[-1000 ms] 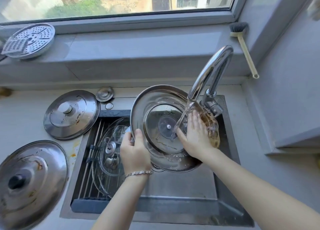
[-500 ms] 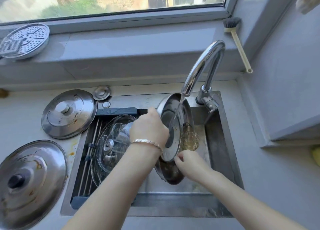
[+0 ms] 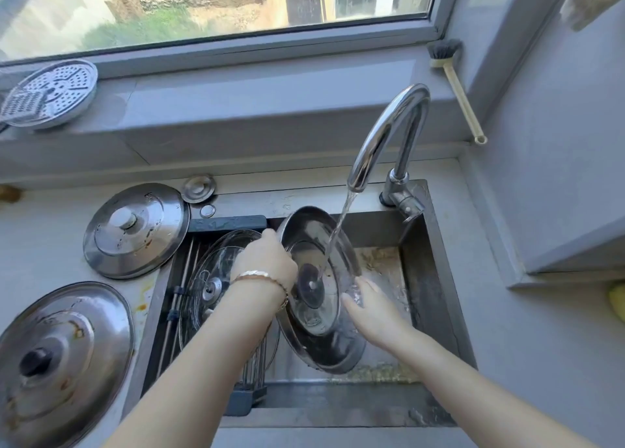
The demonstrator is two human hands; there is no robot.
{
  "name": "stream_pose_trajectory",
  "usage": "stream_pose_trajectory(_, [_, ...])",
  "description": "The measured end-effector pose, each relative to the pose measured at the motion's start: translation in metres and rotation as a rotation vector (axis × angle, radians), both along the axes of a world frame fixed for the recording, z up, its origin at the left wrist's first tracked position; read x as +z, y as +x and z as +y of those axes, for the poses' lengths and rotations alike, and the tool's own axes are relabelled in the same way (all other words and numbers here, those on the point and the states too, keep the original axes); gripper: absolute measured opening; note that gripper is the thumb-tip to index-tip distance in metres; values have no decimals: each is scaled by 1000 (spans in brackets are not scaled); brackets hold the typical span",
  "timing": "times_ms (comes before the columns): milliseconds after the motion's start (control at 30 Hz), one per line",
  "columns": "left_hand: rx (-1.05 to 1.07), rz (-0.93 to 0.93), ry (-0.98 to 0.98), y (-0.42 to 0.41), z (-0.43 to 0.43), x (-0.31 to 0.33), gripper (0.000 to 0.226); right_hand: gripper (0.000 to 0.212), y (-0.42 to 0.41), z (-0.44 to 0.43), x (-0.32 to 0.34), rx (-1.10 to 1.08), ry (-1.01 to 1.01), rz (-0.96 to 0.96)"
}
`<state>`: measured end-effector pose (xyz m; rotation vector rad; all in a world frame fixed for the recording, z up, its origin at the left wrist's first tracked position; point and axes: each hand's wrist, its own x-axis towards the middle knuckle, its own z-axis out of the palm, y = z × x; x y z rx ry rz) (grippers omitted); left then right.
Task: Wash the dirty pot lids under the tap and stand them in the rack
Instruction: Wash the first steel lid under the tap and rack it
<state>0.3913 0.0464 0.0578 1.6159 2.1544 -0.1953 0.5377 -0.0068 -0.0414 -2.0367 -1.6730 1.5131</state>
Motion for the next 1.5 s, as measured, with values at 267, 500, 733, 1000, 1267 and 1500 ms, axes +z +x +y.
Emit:
stream_pose_trajectory(267, [280, -477, 197, 6, -43, -25, 43, 72, -35, 40, -6, 38, 334, -257])
stream_pose_trajectory(500, [477, -629, 371, 2, -36, -32, 44, 74, -32, 21, 4, 673, 728, -11])
stream_pose_trajectory(733, [414, -673, 402, 14, -49, -28, 47, 74, -26, 68, 11, -12, 336, -382])
stream_pose_trajectory(1000, [567, -817, 596, 8, -38, -38, 36, 80, -59, 43, 39, 638, 727, -45])
stream_pose_trajectory(1267, [604, -715, 788, -24, -31, -33, 32, 57, -4, 6, 24, 959, 748, 85])
stream_pose_trajectory(1500, [623, -621, 806, -28, -45, -33, 38, 57, 47, 7, 1, 857, 749, -308])
